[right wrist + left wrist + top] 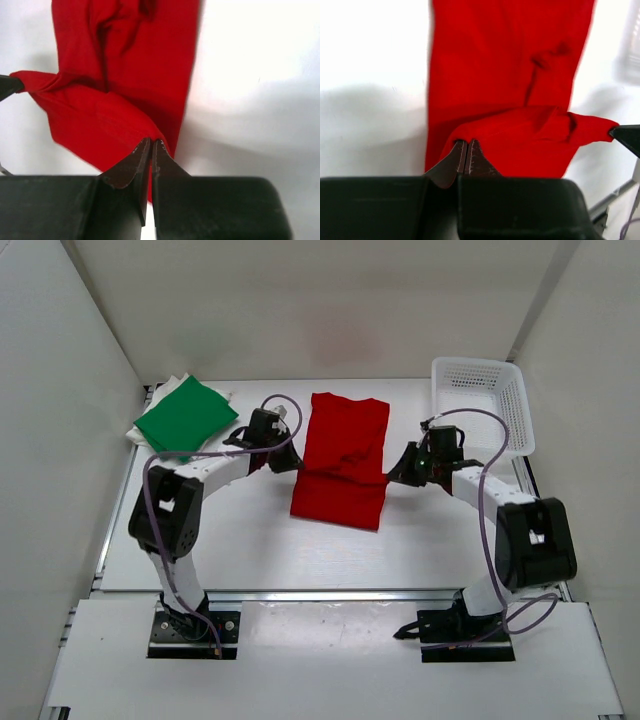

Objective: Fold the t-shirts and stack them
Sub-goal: Fold the folded rectangular tshirt in 1/3 of the way, then grab one side of the 2/3 rectangular tshirt with both arms

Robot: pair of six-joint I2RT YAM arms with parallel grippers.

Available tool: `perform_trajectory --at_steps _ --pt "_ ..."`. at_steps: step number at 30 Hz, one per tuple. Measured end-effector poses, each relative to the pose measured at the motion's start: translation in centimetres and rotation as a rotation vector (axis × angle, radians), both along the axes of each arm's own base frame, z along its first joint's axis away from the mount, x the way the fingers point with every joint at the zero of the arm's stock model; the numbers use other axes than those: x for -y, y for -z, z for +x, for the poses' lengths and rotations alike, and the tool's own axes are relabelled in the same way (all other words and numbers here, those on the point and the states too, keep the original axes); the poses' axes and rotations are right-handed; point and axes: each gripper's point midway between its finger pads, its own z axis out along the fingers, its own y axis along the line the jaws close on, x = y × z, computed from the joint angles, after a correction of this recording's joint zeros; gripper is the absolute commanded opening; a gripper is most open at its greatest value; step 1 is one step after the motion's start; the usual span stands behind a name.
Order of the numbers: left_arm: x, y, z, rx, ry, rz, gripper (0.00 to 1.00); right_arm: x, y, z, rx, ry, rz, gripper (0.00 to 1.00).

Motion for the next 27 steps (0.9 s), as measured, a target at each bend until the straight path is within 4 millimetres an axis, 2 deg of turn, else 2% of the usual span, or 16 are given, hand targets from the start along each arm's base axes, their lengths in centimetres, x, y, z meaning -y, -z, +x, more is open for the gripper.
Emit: perform_trajectory --at_steps 6,9,10,11,14,16,18,19,22,24,27 --pt "0.2 2.2 3.5 -0.014 -0.023 0.012 0.02 0.8 2.2 3.7 -0.021 0.022 0.022 0.0" --pt "0.2 3.1 4.6 -0.008 -0.033 0.005 0.14 0.9 2.7 5.4 -0.017 0.022 0.032 0.0" --pt "0.2 3.3 4.8 -0.009 -0.04 -0.004 0.22 0.9 2.9 6.0 -0.013 0.023 0.034 0.03" --pt "0.1 3.2 5.0 -0.003 -0.044 -0.013 0.28 0.9 3.2 6.5 -0.009 0.023 0.037 0.11" --pt "-0.6 2.9 5.8 0.016 -0.064 -0.024 0.36 1.0 3.5 6.8 -0.006 0.026 0.047 0.27" --pt "-1.4 2.6 6.1 0.034 -0.081 -0.02 0.37 1.1 3.2 6.9 0.007 0.026 0.041 0.32" --pt "-2.4 2.1 5.5 0.057 -0.104 -0.017 0.35 1.3 2.3 7.0 0.033 0.029 0.021 0.33" --pt "-3.0 1.7 4.9 0.066 -0.115 -0.015 0.35 1.4 1.7 7.0 0.053 0.036 0.005 0.28" --pt "-4.3 0.4 2.5 0.103 -0.139 -0.011 0.34 0.6 -0.7 6.3 0.133 0.027 -0.021 0.03" --pt "-3.1 -0.5 1.0 0.144 -0.113 -0.018 0.33 -1.1 -1.8 5.4 0.177 -0.01 -0.007 0.0" --pt "0.9 -0.2 -1.7 0.159 -0.006 -0.034 0.3 -3.9 -1.4 4.0 0.186 -0.079 0.015 0.0"
